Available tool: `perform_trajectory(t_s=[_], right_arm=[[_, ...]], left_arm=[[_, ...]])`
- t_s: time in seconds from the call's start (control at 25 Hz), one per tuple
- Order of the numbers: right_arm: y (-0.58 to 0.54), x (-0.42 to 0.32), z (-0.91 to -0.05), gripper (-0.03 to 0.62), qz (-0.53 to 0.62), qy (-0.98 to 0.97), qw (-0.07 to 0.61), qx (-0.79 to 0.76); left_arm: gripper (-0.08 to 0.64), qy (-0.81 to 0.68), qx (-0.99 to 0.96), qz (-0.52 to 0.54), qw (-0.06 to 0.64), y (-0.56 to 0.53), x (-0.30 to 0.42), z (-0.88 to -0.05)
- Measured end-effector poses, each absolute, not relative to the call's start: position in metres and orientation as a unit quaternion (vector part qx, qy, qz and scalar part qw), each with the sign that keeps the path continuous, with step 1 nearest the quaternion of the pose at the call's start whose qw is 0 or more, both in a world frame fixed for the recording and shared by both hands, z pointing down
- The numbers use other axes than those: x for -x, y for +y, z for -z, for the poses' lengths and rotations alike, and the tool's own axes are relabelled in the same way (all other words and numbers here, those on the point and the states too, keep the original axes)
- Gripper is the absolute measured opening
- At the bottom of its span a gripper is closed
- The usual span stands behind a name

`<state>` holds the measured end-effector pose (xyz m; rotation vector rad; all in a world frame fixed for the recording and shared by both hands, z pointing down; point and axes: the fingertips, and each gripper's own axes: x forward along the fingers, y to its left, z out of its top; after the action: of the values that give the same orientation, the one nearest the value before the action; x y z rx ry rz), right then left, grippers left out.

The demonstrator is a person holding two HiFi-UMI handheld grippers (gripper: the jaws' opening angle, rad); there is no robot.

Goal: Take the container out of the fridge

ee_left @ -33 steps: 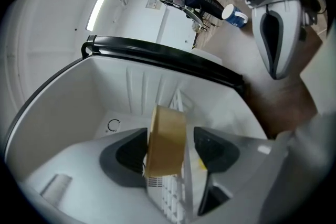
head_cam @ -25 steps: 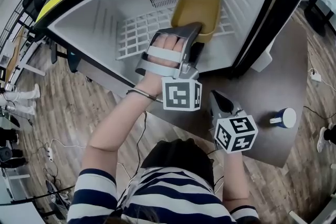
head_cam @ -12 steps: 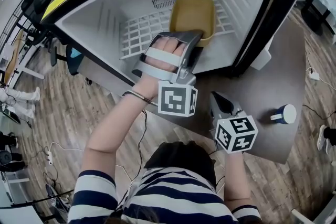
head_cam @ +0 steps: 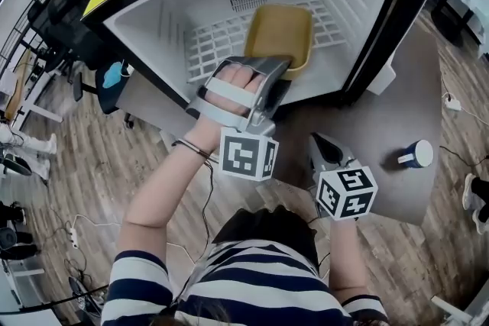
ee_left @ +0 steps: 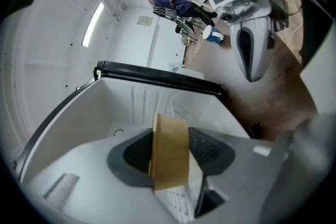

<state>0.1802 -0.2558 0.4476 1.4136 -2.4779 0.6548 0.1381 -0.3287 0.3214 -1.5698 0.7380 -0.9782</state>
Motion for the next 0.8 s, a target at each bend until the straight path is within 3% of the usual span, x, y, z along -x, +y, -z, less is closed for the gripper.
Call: perform_trajectory(t_s=[0.8], right_arm=[[-0.205,-0.164,-0.400,-0.006,-0.200,-0.805,0.096,-0.551]], left_arm=[[0.000,0.240,0.734,0.321,0.549,-0.246,-0.089,-0.304]])
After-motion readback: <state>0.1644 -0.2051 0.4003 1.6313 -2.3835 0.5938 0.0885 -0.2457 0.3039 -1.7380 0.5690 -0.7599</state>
